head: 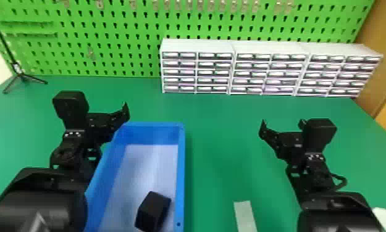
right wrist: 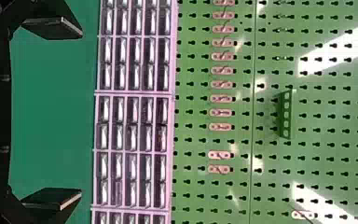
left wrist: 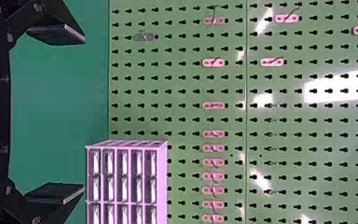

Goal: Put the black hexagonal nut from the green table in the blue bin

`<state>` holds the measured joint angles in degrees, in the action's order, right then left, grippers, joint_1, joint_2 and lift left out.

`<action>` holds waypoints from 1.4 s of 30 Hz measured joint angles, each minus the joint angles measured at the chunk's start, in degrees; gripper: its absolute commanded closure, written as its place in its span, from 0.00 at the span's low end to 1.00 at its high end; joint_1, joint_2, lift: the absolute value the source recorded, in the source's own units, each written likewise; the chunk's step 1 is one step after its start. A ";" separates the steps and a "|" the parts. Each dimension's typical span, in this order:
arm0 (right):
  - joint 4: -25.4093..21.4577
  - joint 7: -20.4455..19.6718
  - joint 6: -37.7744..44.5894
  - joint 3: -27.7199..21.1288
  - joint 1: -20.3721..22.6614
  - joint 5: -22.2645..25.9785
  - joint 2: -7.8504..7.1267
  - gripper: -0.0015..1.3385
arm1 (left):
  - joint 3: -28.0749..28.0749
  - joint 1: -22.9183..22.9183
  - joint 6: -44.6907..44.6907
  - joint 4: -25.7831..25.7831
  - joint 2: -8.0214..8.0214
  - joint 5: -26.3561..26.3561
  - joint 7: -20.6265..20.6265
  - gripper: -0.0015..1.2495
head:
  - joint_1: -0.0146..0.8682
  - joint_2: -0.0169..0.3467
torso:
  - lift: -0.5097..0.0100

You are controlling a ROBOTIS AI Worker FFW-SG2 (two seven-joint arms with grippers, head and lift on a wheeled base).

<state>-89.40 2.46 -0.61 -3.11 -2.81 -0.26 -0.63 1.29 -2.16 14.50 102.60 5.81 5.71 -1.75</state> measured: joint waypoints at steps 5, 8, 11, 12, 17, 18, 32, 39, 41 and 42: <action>-0.23 0.00 0.00 -0.20 -0.10 0.00 0.09 0.08 | -0.06 -0.14 0.00 0.13 0.00 0.00 0.00 0.13 | 0.79 0.12 | 0.80; -0.34 0.00 0.00 -0.22 -0.15 0.00 0.10 0.08 | -0.07 -0.20 0.00 0.14 0.00 0.01 0.00 0.13 | 0.79 0.12 | 0.80; -0.45 0.00 0.00 -0.19 -0.18 0.00 0.10 0.08 | 0.02 -0.26 0.00 0.14 -0.01 0.04 0.00 0.13 | 0.79 0.12 | 0.80; -0.49 0.00 0.00 -0.15 -0.21 0.00 0.08 0.08 | 0.05 -0.28 0.00 0.14 -0.01 0.05 0.00 0.13 | 0.79 0.12 | 0.80; -0.58 0.00 0.00 -0.01 -0.36 0.00 -0.05 0.08 | 0.11 -0.31 0.00 0.14 -0.01 0.07 0.00 0.13 | 0.79 0.12 | 0.80; -0.60 0.00 0.00 -0.01 -0.39 0.00 -0.08 0.08 | 0.11 -0.31 0.01 0.14 -0.01 0.08 0.00 0.13 | 0.79 0.12 | 0.80; -0.63 0.00 0.00 -0.05 -0.53 0.00 -0.30 0.08 | -0.02 -0.12 0.02 0.23 0.01 0.27 0.00 0.13 | 0.79 0.12 | 0.80; -0.69 0.00 0.00 -0.09 -0.53 0.14 -0.34 0.08 | -0.49 0.18 0.38 0.49 0.07 0.20 0.82 0.13 | 0.79 0.12 | 0.80; -0.69 0.00 0.00 -0.11 -0.53 0.17 -0.34 0.08 | -0.68 0.23 0.46 0.56 0.07 0.11 0.94 0.13 | 0.79 0.12 | 0.80; -0.69 0.00 0.00 -0.12 -0.53 0.19 -0.34 0.08 | -0.80 0.26 0.49 0.61 0.07 0.06 0.97 0.13 | 0.79 0.12 | 0.80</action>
<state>-90.09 2.46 -0.61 -3.24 -3.34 -0.07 -0.97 0.49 -1.90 14.99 103.21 5.89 5.77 -0.78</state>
